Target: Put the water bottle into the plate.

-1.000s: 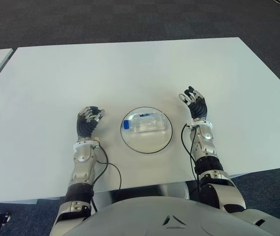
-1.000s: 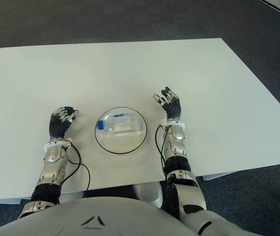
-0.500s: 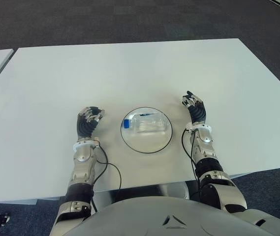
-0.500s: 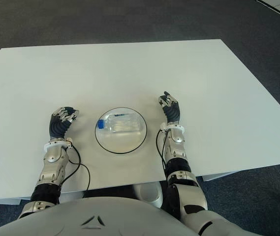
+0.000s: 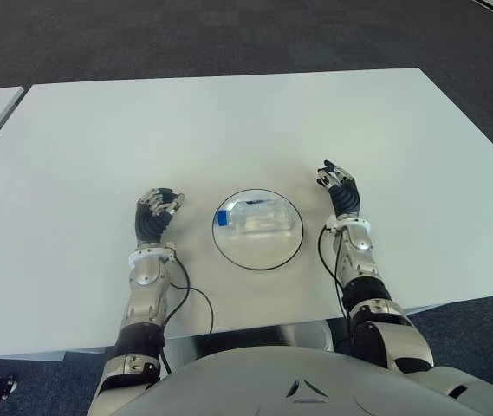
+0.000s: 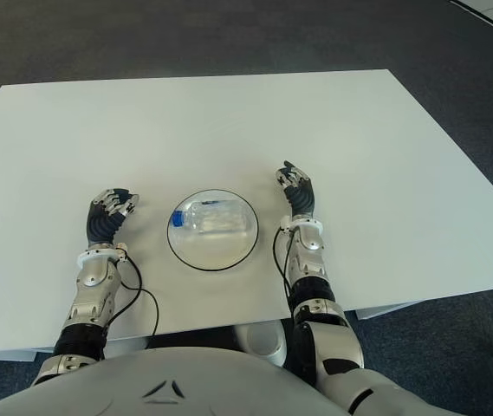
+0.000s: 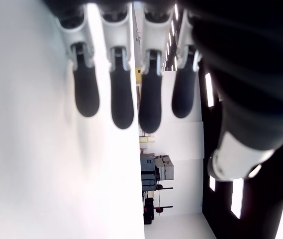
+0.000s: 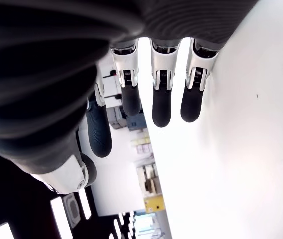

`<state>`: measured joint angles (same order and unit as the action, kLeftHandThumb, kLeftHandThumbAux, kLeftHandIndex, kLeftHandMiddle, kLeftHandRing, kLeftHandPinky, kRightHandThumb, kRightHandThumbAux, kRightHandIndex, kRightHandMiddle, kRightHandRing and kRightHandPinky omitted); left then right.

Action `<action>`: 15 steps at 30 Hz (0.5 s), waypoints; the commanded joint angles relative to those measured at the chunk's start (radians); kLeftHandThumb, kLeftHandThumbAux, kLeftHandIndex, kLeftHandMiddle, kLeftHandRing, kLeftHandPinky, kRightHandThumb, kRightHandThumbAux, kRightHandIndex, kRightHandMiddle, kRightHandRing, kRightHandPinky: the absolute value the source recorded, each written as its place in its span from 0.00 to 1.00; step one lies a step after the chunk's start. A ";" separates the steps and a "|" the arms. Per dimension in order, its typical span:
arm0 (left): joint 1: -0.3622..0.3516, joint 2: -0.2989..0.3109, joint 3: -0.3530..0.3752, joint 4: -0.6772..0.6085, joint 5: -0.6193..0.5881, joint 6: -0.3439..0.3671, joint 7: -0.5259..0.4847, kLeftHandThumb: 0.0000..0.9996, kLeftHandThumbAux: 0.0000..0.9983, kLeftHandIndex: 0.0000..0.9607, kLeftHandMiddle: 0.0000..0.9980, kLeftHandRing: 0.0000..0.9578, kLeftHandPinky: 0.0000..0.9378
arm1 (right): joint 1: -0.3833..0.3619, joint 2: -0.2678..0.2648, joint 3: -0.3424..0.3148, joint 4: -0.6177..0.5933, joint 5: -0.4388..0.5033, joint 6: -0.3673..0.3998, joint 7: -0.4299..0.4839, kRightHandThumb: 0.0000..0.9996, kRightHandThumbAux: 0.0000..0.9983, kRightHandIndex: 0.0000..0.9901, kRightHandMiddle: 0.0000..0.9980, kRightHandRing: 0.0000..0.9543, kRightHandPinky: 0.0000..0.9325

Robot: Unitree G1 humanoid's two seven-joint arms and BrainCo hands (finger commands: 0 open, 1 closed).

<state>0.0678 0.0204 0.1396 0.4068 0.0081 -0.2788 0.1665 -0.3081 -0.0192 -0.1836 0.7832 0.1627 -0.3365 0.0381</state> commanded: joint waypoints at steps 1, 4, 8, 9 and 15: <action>0.048 -0.014 -0.003 0.042 -0.012 0.069 -0.016 0.71 0.72 0.45 0.48 0.48 0.49 | 0.054 0.028 -0.008 0.072 0.009 0.047 0.001 0.70 0.73 0.44 0.77 0.78 0.80; 0.048 -0.014 -0.004 0.039 -0.012 0.075 -0.015 0.71 0.72 0.45 0.47 0.47 0.49 | 0.055 0.032 -0.014 0.080 0.016 0.034 0.012 0.70 0.73 0.44 0.77 0.79 0.80; 0.049 -0.013 -0.005 0.034 -0.013 0.074 -0.020 0.71 0.72 0.45 0.46 0.47 0.48 | 0.055 0.035 -0.022 0.096 0.023 0.000 0.040 0.70 0.74 0.44 0.77 0.79 0.80; 0.049 -0.013 -0.005 0.034 -0.013 0.074 -0.021 0.71 0.72 0.45 0.46 0.47 0.48 | 0.055 0.035 -0.023 0.100 0.024 -0.007 0.045 0.70 0.74 0.44 0.77 0.79 0.80; 0.052 -0.011 -0.004 0.034 -0.021 0.065 -0.036 0.71 0.72 0.45 0.47 0.47 0.49 | 0.058 0.038 -0.020 0.127 0.012 -0.080 0.070 0.70 0.74 0.44 0.77 0.79 0.80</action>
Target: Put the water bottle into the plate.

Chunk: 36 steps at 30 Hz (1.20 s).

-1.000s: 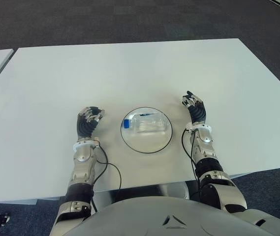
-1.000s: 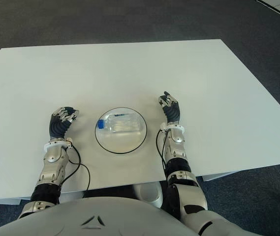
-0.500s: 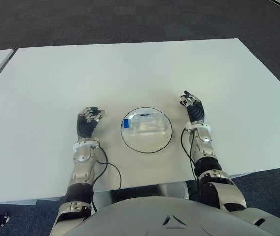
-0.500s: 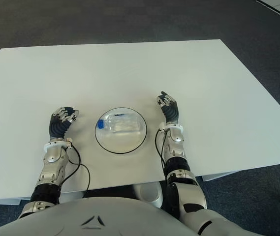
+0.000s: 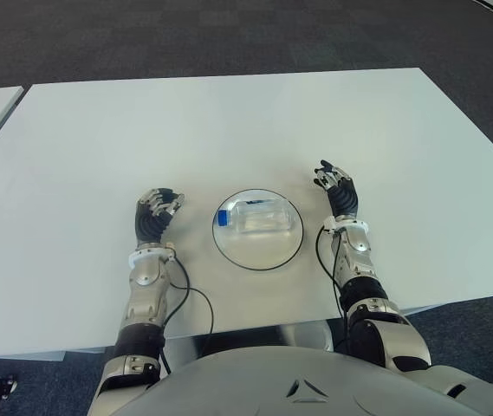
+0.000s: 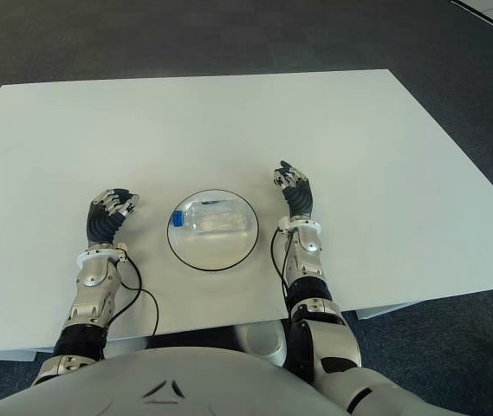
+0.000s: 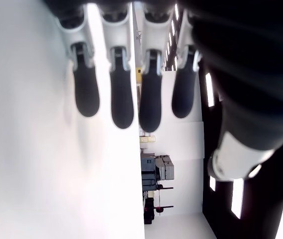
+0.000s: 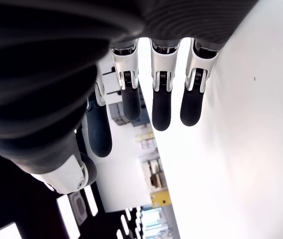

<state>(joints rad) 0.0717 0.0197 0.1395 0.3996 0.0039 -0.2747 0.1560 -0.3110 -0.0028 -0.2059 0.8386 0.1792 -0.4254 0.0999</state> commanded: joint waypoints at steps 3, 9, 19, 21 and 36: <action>0.050 -0.010 -0.003 0.039 -0.018 0.061 -0.028 0.71 0.72 0.45 0.47 0.47 0.49 | 0.064 0.022 0.010 0.083 -0.019 -0.023 0.005 0.70 0.74 0.44 0.78 0.79 0.81; 0.055 -0.013 -0.005 0.029 -0.018 0.063 -0.030 0.71 0.72 0.45 0.47 0.47 0.49 | 0.070 0.023 0.022 0.097 -0.045 -0.061 -0.006 0.70 0.73 0.44 0.78 0.79 0.81; 0.062 -0.009 -0.011 0.011 -0.013 0.091 -0.038 0.71 0.72 0.44 0.45 0.45 0.47 | 0.081 0.023 0.032 0.108 -0.066 -0.088 -0.028 0.70 0.73 0.44 0.78 0.80 0.82; 0.064 -0.008 -0.012 0.008 -0.011 0.093 -0.040 0.71 0.72 0.44 0.45 0.45 0.48 | 0.084 0.026 0.033 0.108 -0.068 -0.095 -0.034 0.70 0.73 0.44 0.78 0.80 0.82; 0.069 0.013 -0.033 0.007 0.010 0.104 -0.064 0.69 0.73 0.44 0.45 0.48 0.51 | 0.110 0.030 0.057 0.080 -0.110 -0.104 -0.095 0.70 0.73 0.44 0.80 0.82 0.85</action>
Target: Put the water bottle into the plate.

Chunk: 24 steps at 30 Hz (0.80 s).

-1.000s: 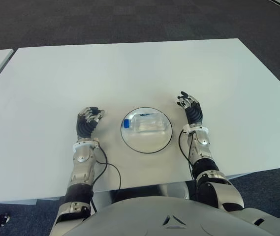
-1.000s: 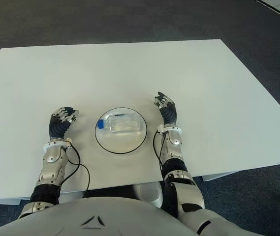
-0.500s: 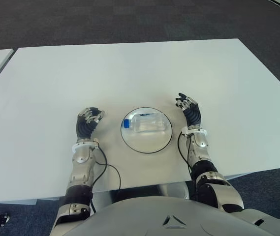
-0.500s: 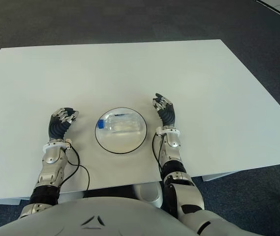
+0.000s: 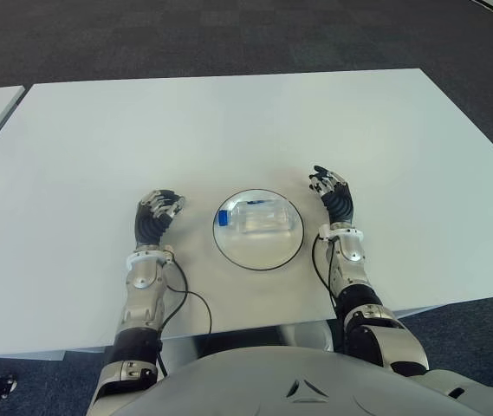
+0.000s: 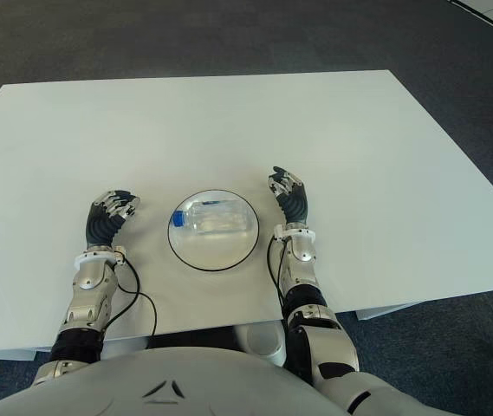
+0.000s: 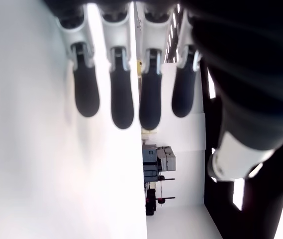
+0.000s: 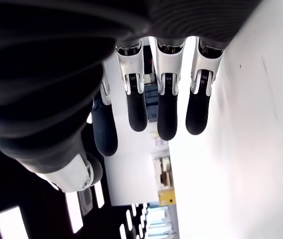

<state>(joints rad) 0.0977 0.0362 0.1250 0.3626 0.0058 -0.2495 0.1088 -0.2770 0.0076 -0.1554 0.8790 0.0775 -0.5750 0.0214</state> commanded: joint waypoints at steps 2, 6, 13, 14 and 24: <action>0.043 -0.004 -0.019 0.046 0.009 0.077 -0.015 0.69 0.73 0.44 0.46 0.49 0.51 | 0.080 0.020 0.006 0.035 -0.006 0.048 -0.017 0.70 0.73 0.44 0.80 0.83 0.86; 0.043 -0.003 -0.021 0.049 0.010 0.069 -0.011 0.69 0.73 0.44 0.48 0.50 0.52 | 0.084 0.020 0.004 0.031 0.003 0.052 -0.011 0.70 0.73 0.44 0.80 0.83 0.87; 0.040 -0.006 -0.021 0.054 0.012 0.065 -0.001 0.70 0.72 0.45 0.55 0.56 0.58 | 0.088 0.019 -0.001 0.033 0.021 0.048 0.018 0.70 0.73 0.44 0.81 0.85 0.89; 0.040 -0.006 -0.021 0.054 0.014 0.067 0.002 0.70 0.72 0.45 0.55 0.57 0.58 | 0.089 0.019 -0.002 0.033 0.021 0.048 0.019 0.70 0.73 0.44 0.81 0.85 0.89; 0.040 -0.005 -0.023 0.046 0.027 0.085 0.013 0.70 0.72 0.45 0.58 0.59 0.59 | 0.099 0.017 -0.001 0.027 0.012 0.054 0.013 0.70 0.73 0.44 0.81 0.85 0.88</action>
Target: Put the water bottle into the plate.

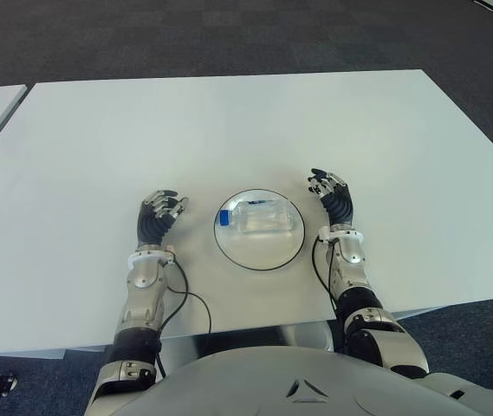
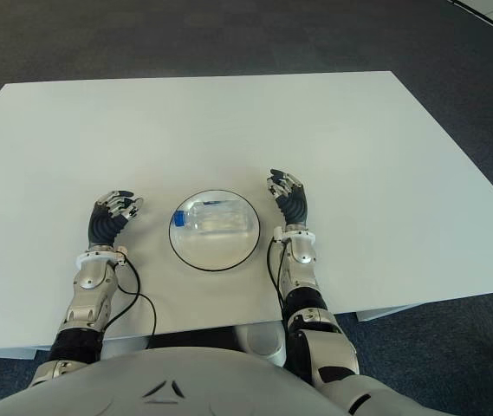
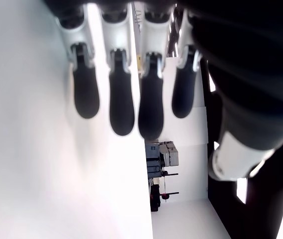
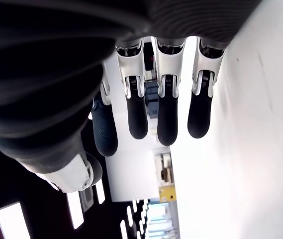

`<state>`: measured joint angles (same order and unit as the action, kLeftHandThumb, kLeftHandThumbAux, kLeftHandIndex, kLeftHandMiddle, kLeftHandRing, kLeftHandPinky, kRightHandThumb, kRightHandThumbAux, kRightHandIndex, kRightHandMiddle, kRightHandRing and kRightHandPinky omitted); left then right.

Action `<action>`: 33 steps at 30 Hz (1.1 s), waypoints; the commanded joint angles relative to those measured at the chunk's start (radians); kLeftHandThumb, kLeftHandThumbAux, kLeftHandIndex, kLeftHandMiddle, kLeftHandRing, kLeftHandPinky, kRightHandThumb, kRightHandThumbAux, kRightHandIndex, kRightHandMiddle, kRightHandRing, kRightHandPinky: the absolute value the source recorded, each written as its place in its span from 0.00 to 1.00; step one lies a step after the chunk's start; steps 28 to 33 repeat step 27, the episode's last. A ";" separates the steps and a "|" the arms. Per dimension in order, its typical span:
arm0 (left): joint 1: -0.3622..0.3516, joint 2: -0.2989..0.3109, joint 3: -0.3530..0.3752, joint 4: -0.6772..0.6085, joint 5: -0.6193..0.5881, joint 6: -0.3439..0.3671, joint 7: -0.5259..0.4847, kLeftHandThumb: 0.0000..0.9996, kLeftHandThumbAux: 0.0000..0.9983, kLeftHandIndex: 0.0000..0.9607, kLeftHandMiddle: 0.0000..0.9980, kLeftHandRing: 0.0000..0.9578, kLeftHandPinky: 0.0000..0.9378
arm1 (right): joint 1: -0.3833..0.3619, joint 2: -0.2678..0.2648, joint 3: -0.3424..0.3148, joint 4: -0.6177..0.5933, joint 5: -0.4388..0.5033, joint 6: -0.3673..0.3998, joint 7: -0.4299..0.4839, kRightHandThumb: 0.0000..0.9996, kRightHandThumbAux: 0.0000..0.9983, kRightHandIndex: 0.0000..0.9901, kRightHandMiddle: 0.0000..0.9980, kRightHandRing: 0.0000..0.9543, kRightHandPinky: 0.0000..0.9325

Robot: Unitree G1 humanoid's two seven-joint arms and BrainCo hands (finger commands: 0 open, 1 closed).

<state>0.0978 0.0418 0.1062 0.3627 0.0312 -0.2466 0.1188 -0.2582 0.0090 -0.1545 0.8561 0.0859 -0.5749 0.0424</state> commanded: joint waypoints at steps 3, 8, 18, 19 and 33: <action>0.042 -0.012 -0.003 0.043 -0.002 0.084 0.002 0.70 0.72 0.45 0.58 0.59 0.59 | 0.083 0.015 0.000 0.047 -0.001 0.051 -0.012 0.70 0.73 0.44 0.81 0.85 0.89; 0.047 -0.008 -0.005 0.038 0.000 0.085 -0.003 0.71 0.72 0.45 0.57 0.58 0.58 | 0.089 0.016 0.001 0.041 0.000 0.054 -0.014 0.70 0.73 0.44 0.82 0.85 0.89; 0.043 0.008 -0.024 0.048 0.030 0.087 -0.006 0.70 0.72 0.45 0.56 0.58 0.57 | 0.100 0.020 0.000 0.025 0.007 0.064 -0.009 0.70 0.73 0.44 0.82 0.85 0.89; 0.044 0.009 -0.023 0.045 0.026 0.096 -0.012 0.70 0.72 0.45 0.56 0.58 0.57 | 0.101 0.020 0.001 0.024 0.005 0.064 -0.011 0.70 0.73 0.44 0.82 0.85 0.88; 0.040 0.005 -0.010 0.045 0.005 0.108 -0.015 0.70 0.72 0.45 0.56 0.58 0.57 | 0.105 0.014 0.009 0.021 -0.009 0.062 -0.022 0.70 0.73 0.44 0.82 0.85 0.89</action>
